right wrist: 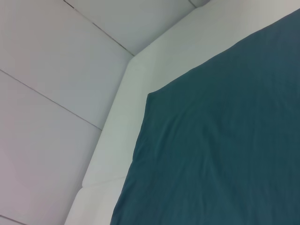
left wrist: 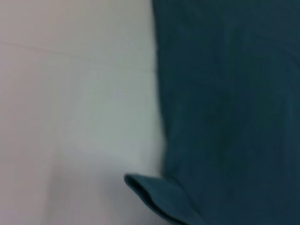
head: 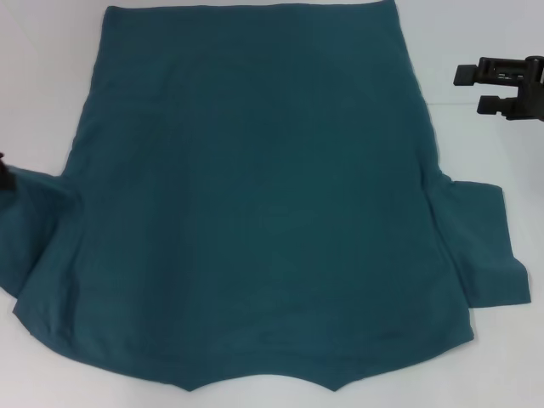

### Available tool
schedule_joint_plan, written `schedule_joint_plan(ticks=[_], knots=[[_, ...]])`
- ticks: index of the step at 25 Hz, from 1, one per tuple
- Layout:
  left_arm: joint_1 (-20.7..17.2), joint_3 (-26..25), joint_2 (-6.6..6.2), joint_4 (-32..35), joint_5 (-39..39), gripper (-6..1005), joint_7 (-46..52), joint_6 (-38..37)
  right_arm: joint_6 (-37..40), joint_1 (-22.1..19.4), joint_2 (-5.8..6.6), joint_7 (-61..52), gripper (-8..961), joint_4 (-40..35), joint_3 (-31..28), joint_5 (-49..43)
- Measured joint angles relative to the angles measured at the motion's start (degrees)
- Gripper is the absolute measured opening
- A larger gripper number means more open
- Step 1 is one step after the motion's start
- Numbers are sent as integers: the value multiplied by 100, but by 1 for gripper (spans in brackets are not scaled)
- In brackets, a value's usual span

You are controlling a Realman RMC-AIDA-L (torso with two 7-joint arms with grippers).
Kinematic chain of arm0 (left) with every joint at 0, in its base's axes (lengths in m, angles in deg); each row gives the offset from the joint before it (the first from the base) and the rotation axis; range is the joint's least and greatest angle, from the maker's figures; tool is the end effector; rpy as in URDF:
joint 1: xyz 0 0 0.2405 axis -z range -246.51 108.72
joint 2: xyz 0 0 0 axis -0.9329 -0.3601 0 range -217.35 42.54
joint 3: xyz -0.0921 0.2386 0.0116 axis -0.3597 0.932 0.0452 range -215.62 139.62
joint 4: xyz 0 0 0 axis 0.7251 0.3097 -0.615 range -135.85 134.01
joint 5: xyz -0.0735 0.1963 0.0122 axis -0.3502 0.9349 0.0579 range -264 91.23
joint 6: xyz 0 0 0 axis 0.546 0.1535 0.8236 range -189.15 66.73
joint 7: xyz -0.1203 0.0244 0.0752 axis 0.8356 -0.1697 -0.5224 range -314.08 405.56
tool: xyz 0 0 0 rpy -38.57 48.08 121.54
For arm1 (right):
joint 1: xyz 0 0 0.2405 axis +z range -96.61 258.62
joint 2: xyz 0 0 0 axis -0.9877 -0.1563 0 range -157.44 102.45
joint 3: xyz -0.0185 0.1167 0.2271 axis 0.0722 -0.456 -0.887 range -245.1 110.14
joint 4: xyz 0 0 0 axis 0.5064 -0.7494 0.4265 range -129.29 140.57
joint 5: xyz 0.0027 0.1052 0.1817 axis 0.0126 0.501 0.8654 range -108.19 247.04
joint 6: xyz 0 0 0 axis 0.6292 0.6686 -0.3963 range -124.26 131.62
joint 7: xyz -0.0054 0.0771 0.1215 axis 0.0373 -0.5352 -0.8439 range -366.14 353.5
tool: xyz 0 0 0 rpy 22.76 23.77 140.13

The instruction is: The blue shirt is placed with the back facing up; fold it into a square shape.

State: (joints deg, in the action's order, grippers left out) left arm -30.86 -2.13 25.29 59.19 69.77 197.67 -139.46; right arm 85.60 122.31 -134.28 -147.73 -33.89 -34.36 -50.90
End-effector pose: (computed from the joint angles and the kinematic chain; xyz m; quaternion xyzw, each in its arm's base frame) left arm -0.2988 0.3990 0.1289 -0.7121 -0.6083 -0.0178 0.3501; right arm 0.2459 0.4194 0.1107 -0.7454 0.5901 0.2676 0.1568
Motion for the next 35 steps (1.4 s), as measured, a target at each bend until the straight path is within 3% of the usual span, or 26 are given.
schedule_joint_plan(ticks=[6, 15, 23, 32, 35], knots=[[333, 169, 35, 80, 3, 3, 463, -606, 0, -17, 0, 10, 924, 16, 10, 0], [679, 931, 75, -18, 44, 2, 1024, -639, -16, -70, 0, 3, 925, 16, 10, -11], [928, 953, 115, -61, 540, 3, 1196, -517, -19, -72, 0, 27, 925, 20, 19, -18], [876, 939, -3, -76, 715, 3, 1246, -384, -36, -131, 0, 38, 924, 34, 19, -18], [829, 932, -115, -76, 748, 3, 1280, -303, -24, -132, 0, 38, 924, 34, 19, -18]])
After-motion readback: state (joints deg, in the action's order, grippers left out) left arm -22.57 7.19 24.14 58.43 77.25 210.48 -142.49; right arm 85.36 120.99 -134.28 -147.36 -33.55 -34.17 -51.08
